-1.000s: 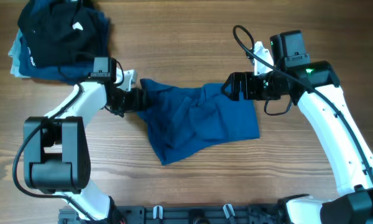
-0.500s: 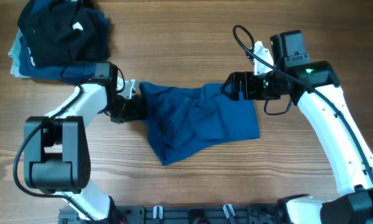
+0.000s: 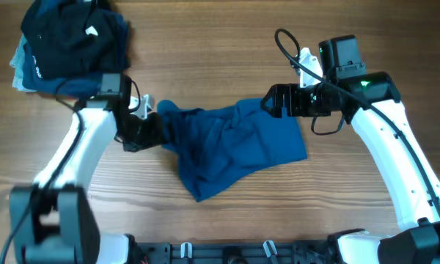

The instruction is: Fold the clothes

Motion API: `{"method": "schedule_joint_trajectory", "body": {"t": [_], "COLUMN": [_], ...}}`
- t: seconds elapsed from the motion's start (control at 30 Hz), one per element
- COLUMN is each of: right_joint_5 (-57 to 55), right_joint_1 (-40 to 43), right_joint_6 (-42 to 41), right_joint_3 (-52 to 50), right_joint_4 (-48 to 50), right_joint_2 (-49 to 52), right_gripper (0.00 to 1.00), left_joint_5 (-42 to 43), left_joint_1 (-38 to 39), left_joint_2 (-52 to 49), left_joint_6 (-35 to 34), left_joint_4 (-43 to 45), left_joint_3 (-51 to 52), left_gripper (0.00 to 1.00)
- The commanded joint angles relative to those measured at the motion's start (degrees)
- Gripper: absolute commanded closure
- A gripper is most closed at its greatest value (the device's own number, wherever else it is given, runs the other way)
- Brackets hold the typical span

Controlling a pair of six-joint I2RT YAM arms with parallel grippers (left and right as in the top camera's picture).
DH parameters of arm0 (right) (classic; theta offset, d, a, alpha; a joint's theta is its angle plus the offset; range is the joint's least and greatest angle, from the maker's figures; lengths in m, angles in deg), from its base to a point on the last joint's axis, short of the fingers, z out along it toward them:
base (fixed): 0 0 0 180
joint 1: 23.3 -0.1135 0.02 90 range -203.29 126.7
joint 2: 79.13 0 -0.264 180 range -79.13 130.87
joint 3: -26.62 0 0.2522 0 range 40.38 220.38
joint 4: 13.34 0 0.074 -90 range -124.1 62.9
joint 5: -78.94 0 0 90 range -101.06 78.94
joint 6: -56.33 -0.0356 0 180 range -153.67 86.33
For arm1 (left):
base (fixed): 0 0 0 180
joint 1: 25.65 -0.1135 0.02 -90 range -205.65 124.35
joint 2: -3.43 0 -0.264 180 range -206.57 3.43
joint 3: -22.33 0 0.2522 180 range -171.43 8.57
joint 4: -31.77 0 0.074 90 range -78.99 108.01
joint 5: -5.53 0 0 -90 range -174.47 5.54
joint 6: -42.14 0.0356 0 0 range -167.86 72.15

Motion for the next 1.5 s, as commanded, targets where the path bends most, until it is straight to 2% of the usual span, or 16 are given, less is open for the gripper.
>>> {"method": "schedule_joint_trajectory", "body": {"t": [0.0,0.13,0.17,0.23,0.3,0.37,0.4,0.43,0.5,0.53,0.73,0.87,1.23,1.33,1.47], "right_joint_5": [0.9,0.9,0.9,0.9,0.9,0.9,0.9,0.9,0.9,0.9,0.9,0.9,0.9,0.9,0.9], "right_joint_1": [0.0,0.0,0.0,0.0,0.0,0.0,0.0,0.0,0.0,0.0,0.0,0.0,0.0,0.0,0.0], "right_joint_6": [1.0,1.0,1.0,1.0,1.0,1.0,1.0,1.0,1.1,1.2,1.2,1.8,3.2,4.0,4.0], "right_joint_3": [0.3,0.3,0.3,0.3,0.3,0.3,0.3,0.3,0.3,0.3,0.3,0.3,0.3,0.3,0.3], "right_joint_4": [0.6,0.8,0.9,0.9,0.8,0.7,0.8,0.8,0.8,0.8,0.8,0.8,0.0,0.0,0.0], "right_joint_2": [-0.7,-0.7,-0.7,-0.7,-0.7,-0.7,-0.7,-0.7,-0.7,-0.7,-0.7,-0.7,-0.7,-0.7,-0.7], "right_gripper": [0.00,0.01,0.01,0.01,0.00,0.00,0.00,0.00,0.00,0.00,0.00,0.00,0.00,0.00,0.00], "left_joint_5": [-1.6,-2.1,-2.1,-2.3,-2.5,-2.7,-3.4,-4.3,-7.2,-9.1,-10.4,-7.6,-9.7,-4.7,-0.9], "left_joint_1": [0.2,0.2,0.3,0.3,0.3,0.2,0.3,0.3,0.2,0.2,-0.4,-0.4,-0.4,-0.4,0.3], "left_joint_2": [6.4,6.6,6.6,6.6,6.6,6.6,6.6,6.6,6.6,6.6,5.6,2.1,-7.9,-9.9,-10.8], "left_joint_6": [-3.8,-7.7,-8.2,-8.2,-8.3,-9.9,-10.4,-10.3,-10.3,-10.3,-9.4,-6.9,-4.5,-0.6,-0.3], "left_joint_4": [-4.3,-10.5,-11.7,-12.9,-14.5,-15.3,-15.3,-15.2,-14.5,-13.9,-2.4,5.1,9.4,10.3,12.3], "left_joint_3": [0.4,0.5,0.5,0.5,0.5,0.5,0.5,0.5,0.5,0.5,5.2,6.5,6.5,6.5,7.1], "left_gripper": [0.96,0.96,0.87,0.54,0.49,0.52,0.48,0.31,0.04,0.00,0.00,0.00,0.00,0.00,0.00]}}
